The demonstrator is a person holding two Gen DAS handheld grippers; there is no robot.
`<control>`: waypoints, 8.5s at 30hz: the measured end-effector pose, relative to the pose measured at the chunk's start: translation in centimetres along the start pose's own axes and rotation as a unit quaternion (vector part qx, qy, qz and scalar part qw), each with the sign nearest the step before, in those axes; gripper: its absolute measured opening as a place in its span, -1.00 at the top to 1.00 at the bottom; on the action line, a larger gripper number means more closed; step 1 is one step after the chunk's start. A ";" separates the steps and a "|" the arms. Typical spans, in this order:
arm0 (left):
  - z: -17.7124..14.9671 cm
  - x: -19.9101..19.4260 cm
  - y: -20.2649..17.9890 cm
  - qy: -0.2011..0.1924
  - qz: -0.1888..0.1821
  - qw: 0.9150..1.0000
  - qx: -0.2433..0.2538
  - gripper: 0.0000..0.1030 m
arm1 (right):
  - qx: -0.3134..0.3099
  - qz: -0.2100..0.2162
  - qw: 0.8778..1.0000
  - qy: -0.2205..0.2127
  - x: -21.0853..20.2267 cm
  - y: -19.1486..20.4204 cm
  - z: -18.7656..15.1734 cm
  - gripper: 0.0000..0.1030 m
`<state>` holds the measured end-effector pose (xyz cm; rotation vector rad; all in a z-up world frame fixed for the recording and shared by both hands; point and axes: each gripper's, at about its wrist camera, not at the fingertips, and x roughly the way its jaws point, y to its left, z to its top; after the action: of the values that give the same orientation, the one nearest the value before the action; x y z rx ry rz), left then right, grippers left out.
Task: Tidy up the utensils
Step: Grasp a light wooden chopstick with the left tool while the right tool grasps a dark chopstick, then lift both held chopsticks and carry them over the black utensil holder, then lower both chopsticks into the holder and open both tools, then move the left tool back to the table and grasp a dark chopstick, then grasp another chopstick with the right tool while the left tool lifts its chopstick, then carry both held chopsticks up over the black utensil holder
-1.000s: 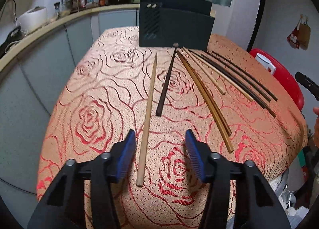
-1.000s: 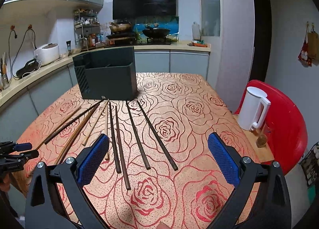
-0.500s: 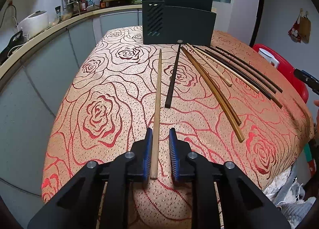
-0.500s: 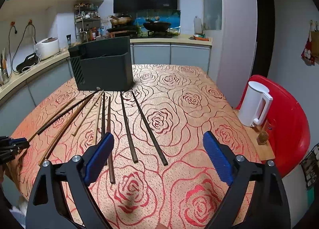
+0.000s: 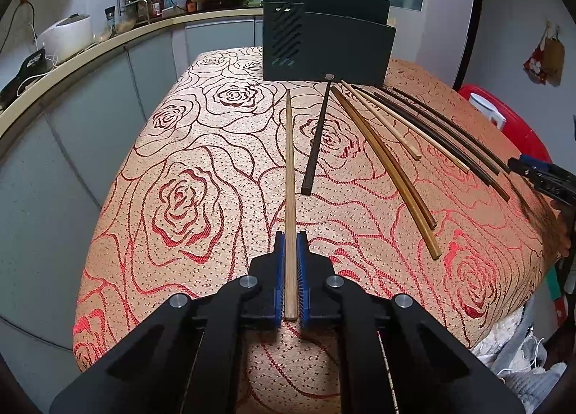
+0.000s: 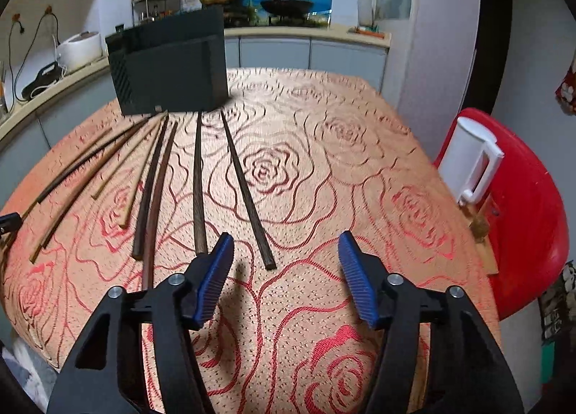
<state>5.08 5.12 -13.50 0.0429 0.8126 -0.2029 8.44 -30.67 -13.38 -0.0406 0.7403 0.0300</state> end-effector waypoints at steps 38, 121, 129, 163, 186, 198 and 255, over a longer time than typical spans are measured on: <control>6.2 -7.8 1.4 -0.117 0.030 0.992 0.018 0.88 | -0.001 0.078 0.988 -0.132 -8.8 1.2 6.6 0.85; 31.8 -1.2 -2.8 -0.184 -0.026 0.982 0.025 -0.45 | 0.009 0.107 0.979 -0.174 -2.5 6.7 29.7 -0.03; 29.6 -4.4 -2.1 -0.211 -0.034 0.977 0.012 -0.64 | -0.004 0.097 0.974 -0.206 -6.0 6.3 28.4 -0.07; 8.3 -2.7 0.2 -0.099 0.017 0.995 0.007 -0.64 | 0.012 0.048 0.994 -0.099 -5.0 3.3 7.3 -0.08; 3.4 2.0 -1.7 -0.011 -0.010 0.999 0.040 -0.12 | 0.017 0.049 0.997 -0.049 -2.5 3.3 2.5 -0.08; 4.0 4.2 -1.8 0.007 -0.006 0.999 0.046 0.73 | 0.026 0.054 0.998 -0.029 -1.1 2.6 2.1 -0.08; 12.2 -10.9 -1.2 -0.183 0.024 0.980 0.072 0.86 | 0.016 0.123 0.978 -0.170 -10.7 2.6 9.7 0.84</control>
<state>6.30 4.35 2.78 0.1568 0.4289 -0.2157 7.01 -27.73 0.94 0.0863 0.4006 0.2561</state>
